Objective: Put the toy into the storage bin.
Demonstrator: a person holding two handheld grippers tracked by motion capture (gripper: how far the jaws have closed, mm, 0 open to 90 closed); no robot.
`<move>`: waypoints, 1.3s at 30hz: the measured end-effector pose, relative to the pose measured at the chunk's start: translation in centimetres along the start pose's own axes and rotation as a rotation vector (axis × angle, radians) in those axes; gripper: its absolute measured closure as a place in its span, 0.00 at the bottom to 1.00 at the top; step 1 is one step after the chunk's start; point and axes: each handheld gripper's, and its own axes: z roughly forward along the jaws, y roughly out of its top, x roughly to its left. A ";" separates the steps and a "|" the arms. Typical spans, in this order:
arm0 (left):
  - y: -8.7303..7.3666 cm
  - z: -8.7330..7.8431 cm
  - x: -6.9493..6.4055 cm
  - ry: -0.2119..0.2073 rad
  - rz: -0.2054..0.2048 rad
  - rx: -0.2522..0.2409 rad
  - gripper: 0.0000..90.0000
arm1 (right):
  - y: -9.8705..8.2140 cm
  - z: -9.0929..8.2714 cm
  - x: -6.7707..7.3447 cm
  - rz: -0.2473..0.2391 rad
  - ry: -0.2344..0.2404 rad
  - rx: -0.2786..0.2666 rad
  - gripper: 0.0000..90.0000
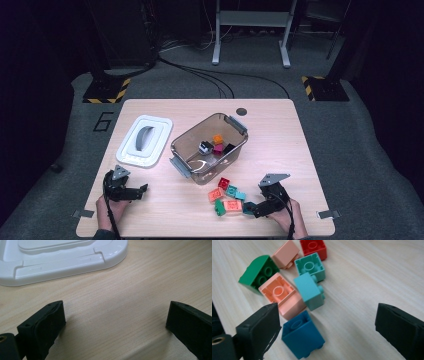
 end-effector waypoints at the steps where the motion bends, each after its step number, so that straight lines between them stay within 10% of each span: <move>1: 0.0 0.0 0.0 0.000 0.000 0.000 0.02 | -0.2 0.0 0.0 -0.012 0.005 0.000 0.09; 17: 0.0 0.0 0.0 0.001 0.001 0.000 0.02 | -0.7 0.4 0.0 -0.026 -0.040 0.025 0.52; 23: 0.0 0.0 0.0 0.001 0.001 0.000 0.02 | -0.5 -0.2 -0.4 0.013 -0.078 0.002 0.45; 30: 0.0 0.0 0.0 0.001 0.001 -0.001 0.02 | -0.7 -0.8 0.0 -0.061 -0.041 0.005 0.29; 39: 0.0 0.0 0.0 0.001 0.001 0.000 0.02 | -1.0 0.0 0.2 -0.100 -0.060 0.042 0.37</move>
